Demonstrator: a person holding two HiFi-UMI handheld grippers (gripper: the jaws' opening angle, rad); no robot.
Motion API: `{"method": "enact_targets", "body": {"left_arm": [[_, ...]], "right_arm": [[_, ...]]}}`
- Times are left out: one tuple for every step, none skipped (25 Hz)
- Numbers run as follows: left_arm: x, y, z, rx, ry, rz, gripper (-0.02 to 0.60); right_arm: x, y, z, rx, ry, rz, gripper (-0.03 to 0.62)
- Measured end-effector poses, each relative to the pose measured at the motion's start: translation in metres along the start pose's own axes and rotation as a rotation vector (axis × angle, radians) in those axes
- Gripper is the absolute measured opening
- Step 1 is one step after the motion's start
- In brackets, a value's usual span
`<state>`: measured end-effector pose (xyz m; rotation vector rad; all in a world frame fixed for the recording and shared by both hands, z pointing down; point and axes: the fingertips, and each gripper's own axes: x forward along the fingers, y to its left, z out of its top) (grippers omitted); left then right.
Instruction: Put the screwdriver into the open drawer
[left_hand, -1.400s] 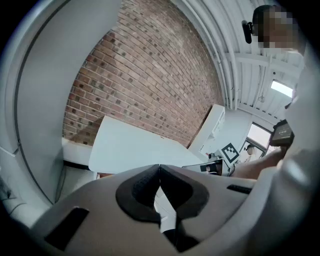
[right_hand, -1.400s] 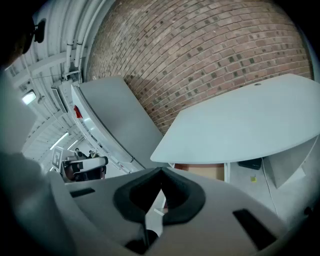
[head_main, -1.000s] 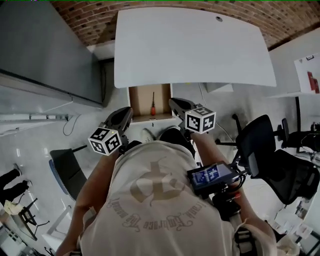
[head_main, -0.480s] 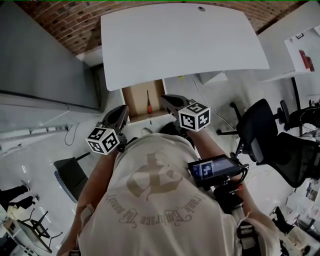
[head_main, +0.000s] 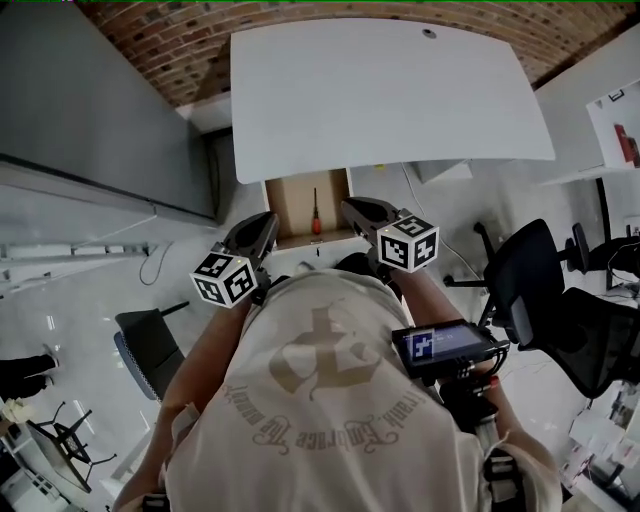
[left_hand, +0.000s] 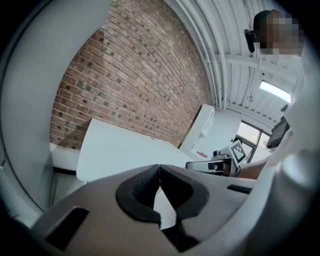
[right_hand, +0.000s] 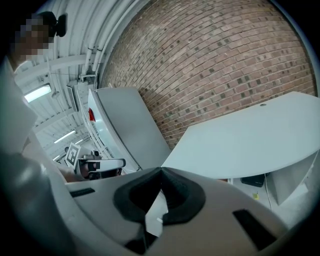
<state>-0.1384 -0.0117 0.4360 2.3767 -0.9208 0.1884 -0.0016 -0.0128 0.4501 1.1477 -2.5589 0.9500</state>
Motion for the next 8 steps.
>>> {"method": "enact_targets", "body": {"left_arm": [[-0.0003,-0.0001,-0.0005,0.000,0.001,0.001,0.020],[-0.0002,-0.0006,-0.0011,0.001,0.003,0.002,0.020],[0.0002,-0.0018,-0.0018,0.002,0.005,0.001,0.020],[0.0004,-0.0033,-0.0025,0.003,0.007,0.000,0.020],[0.0003,-0.0046,-0.0033,0.004,0.008,0.000,0.020],[-0.0001,-0.0056,-0.0041,0.006,0.009,0.000,0.020],[-0.0005,-0.0063,-0.0049,0.007,0.010,0.000,0.020],[-0.0010,-0.0068,-0.0057,0.009,0.011,0.000,0.020]], "right_arm": [[0.0002,0.0006,0.0002,-0.002,-0.001,0.001,0.023],[-0.0002,0.0010,0.0005,-0.003,-0.003,0.001,0.023],[-0.0011,0.0011,0.0007,-0.003,-0.006,0.001,0.023],[-0.0024,0.0009,0.0008,-0.003,-0.009,0.000,0.023],[-0.0037,0.0005,0.0006,-0.003,-0.012,-0.001,0.023],[-0.0049,-0.0002,0.0001,-0.001,-0.015,-0.002,0.023],[-0.0061,-0.0010,-0.0005,0.001,-0.018,-0.004,0.023],[-0.0074,-0.0019,-0.0012,0.002,-0.020,-0.005,0.023]]}}
